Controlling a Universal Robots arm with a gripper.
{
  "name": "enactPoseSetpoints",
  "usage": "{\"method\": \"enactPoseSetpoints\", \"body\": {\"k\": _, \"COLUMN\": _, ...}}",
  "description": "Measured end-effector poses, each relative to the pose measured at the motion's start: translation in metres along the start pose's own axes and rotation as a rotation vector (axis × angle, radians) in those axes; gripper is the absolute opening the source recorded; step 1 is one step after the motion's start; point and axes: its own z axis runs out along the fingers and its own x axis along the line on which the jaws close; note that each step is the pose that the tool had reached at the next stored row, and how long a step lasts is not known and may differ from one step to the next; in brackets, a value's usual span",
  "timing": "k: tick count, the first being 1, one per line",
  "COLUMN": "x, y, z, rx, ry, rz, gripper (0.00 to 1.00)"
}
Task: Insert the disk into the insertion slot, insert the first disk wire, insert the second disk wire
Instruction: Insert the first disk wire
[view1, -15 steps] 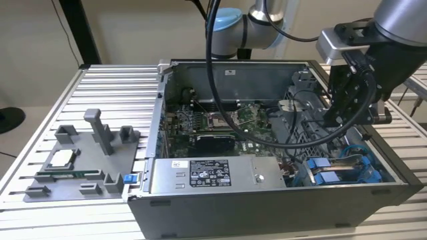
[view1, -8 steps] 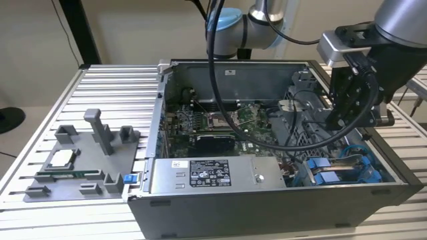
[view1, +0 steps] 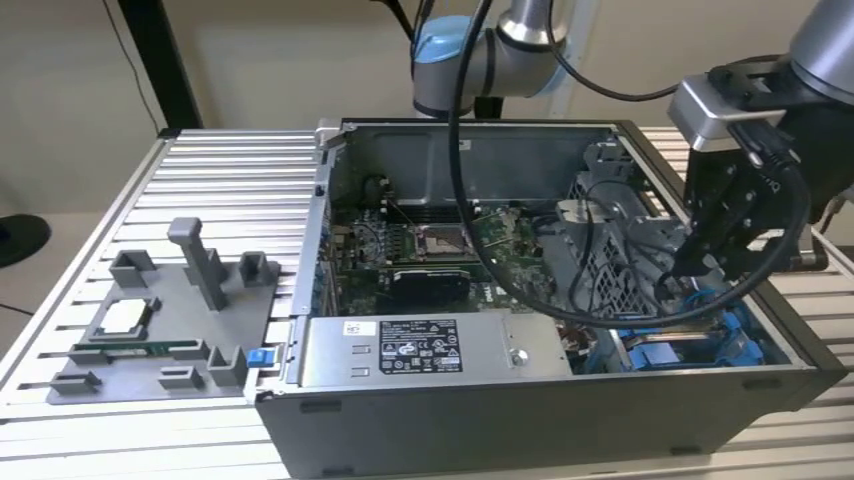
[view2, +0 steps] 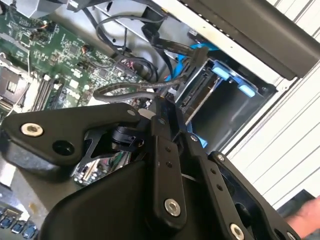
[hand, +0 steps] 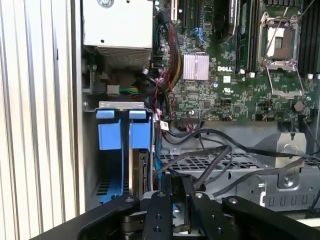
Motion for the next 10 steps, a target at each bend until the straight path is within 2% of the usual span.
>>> {"method": "enactPoseSetpoints", "body": {"k": 10, "x": 0.0180, "y": -0.0175, "z": 0.0070, "rx": -0.0019, "ry": 0.0000, "rz": 0.000, "gripper": 0.00}}
